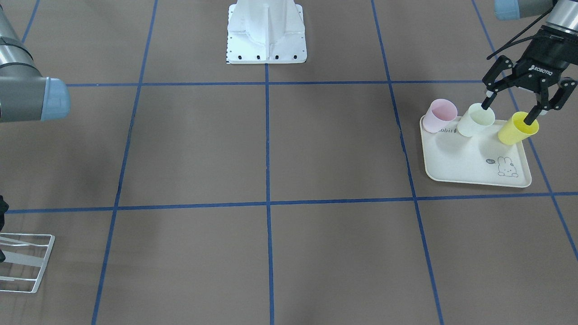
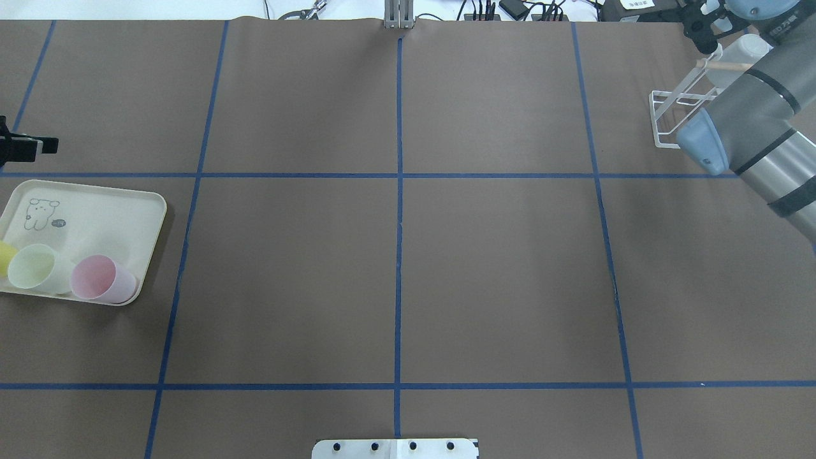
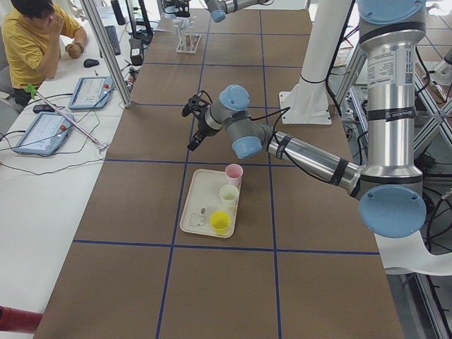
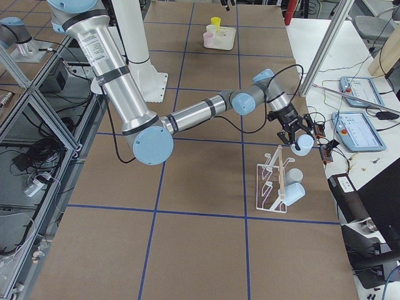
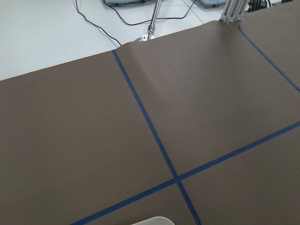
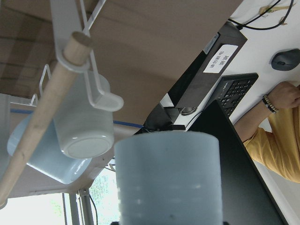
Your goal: Transfer IKEA cup to right arm and place on rack
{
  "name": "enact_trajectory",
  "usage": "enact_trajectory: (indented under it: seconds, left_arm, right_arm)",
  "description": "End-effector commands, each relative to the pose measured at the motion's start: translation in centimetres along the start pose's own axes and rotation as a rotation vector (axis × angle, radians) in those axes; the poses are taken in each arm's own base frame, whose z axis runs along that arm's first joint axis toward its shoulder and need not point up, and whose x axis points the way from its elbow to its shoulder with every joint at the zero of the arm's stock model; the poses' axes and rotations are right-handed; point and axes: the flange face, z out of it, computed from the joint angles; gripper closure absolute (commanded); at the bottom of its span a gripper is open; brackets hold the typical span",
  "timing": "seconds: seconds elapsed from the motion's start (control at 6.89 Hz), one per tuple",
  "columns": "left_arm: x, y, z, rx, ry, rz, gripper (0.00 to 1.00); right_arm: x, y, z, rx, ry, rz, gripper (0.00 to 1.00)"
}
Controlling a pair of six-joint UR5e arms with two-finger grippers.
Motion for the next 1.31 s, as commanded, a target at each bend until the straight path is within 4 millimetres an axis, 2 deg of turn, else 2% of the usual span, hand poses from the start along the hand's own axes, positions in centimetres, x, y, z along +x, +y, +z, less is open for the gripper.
enact_trajectory:
  seconds: [0.0, 0.29, 0.73, 0.87, 1.16]
  left_arm:
    - [0.0, 0.0, 0.1, -0.001, 0.001, 0.0, 0.0]
    - [0.1, 0.0, 0.1, 0.0, 0.001, 0.0, 0.0]
    - [0.1, -0.1, 0.2, 0.0, 0.003, 0.002, 0.0]
    - [0.1, -0.1, 0.2, 0.0, 0.003, 0.002, 0.0]
    - [0.2, -0.1, 0.1, 0.001, 0.004, 0.001, 0.0]
  right_arm:
    - [-1.7, -1.3, 1.1, 0.002, 0.004, -0.013, 0.77]
    - [-2.1, -2.6, 1.4, 0.008, -0.003, -0.03, 0.76]
    - [-2.5, -3.0, 2.3, -0.012, -0.016, -0.04, 0.76]
    - [-2.7, -3.6, 2.3, -0.023, -0.015, -0.049, 0.73]
    - [-2.7, -4.3, 2.2, -0.031, -0.01, -0.059, 0.58]
